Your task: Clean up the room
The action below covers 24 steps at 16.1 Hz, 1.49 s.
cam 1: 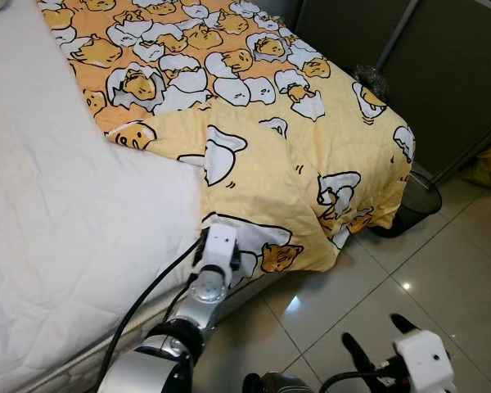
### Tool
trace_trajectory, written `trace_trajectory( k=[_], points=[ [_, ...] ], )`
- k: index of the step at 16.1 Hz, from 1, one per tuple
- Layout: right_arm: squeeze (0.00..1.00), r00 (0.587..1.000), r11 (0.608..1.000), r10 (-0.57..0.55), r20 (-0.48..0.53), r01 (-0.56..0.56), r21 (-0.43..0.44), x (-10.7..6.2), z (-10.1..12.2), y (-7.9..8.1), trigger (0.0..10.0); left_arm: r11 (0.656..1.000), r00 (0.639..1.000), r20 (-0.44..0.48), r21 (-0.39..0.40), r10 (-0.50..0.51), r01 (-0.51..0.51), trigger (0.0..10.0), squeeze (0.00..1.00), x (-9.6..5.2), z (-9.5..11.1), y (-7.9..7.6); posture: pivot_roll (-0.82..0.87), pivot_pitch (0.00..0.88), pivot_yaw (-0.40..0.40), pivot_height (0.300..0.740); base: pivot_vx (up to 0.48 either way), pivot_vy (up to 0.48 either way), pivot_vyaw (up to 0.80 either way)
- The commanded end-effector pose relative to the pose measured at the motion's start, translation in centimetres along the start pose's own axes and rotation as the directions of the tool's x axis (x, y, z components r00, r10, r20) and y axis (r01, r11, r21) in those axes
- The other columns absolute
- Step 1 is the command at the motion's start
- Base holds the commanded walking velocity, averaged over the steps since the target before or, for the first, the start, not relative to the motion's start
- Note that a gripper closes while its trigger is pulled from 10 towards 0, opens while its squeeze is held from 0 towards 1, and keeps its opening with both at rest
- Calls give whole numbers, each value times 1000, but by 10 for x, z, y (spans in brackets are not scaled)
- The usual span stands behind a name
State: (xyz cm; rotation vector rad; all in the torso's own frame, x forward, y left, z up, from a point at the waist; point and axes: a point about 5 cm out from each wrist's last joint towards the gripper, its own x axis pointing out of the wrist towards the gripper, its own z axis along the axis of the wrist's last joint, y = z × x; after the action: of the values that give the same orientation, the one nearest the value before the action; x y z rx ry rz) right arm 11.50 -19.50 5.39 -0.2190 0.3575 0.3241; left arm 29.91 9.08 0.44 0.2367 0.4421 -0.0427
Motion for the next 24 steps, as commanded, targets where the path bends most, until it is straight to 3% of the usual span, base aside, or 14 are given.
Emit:
trace_trajectory(
  k=[1, 3, 7, 12, 14, 16, 17, 19, 21, 22, 24],
  points=[
    [0, 1000, 1000, 15, -21, -15, 6, 0, -3, -2, 10000, 998, 997, -44, 5, 70, -70, 10000, 0, -1, -9, 8, -255, 110, -144, 740, 0, 0, 0],
    [0, 999, 999, 53, -8, -52, 15, -1, -2, 1, 10000, 989, 988, 26, -5, 149, -149, 10000, 0, 1, 0, 21, -243, 113, -149, 740, 0, 0, 0],
    [0, 995, 995, 99, -22, -100, -21, -6, -4, 4, 10000, 995, 996, -46, -53, 81, -84, 10000, 0, -2, -13, 12, -235, 130, -174, 740, 0, 0, 0],
    [0, 993, 994, 109, -42, -110, -24, -13, -7, 3, 10000, 996, 998, 22, -74, 52, -50, 10000, 0, -3, 1, -3, -246, 140, -177, 740, 0, 0, 0],
    [0, 993, 994, 107, -49, -109, -20, -14, -9, 4, 10000, 989, 987, 68, -18, 147, -146, 10000, 0, -2, 4, 9, -242, 145, -175, 740, 0, 0, 0],
    [0, 993, 994, 108, -55, -109, -14, -14, -12, 6, 10000, 955, 949, 151, 73, 275, -288, 10000, 0, 1, 11, 36, -238, 152, -172, 740, 0, 0, 0],
    [0, 993, 994, 106, -54, -107, -10, -13, -12, 7, 10000, 948, 940, 172, 71, 295, -311, 10000, 0, 1, 14, 45, -233, 155, -172, 740, 0, 0, 0],
    [0, 993, 994, 108, -53, -108, -6, -12, -12, 8, 10000, 964, 952, 161, 2, 260, -264, 10000, 0, 1, 13, 43, -230, 160, -171, 740, 0, 0, 0],
    [0, 993, 994, 111, -51, -111, 0, -12, -12, 11, 10000, 988, 987, 104, -106, 124, -113, 10000, 0, -2, 4, 20, -230, 168, -171, 740, 0, 0, 0],
    [0, 992, 994, 112, -51, -112, 2, -12, -12, 12, 10000, 989, 990, 96, -120, 102, -90, 10000, 0, -3, 2, 15, -230, 168, -171, 740, 0, 0, 0],
    [0, 992, 993, 115, -52, -115, 9, -14, -12, 15, 10000, 985, 989, 149, -170, -7, 33, 10000, 0, -6, 11, -5, -236, 183, -170, 740, 0, 0, 0]
  ],
)
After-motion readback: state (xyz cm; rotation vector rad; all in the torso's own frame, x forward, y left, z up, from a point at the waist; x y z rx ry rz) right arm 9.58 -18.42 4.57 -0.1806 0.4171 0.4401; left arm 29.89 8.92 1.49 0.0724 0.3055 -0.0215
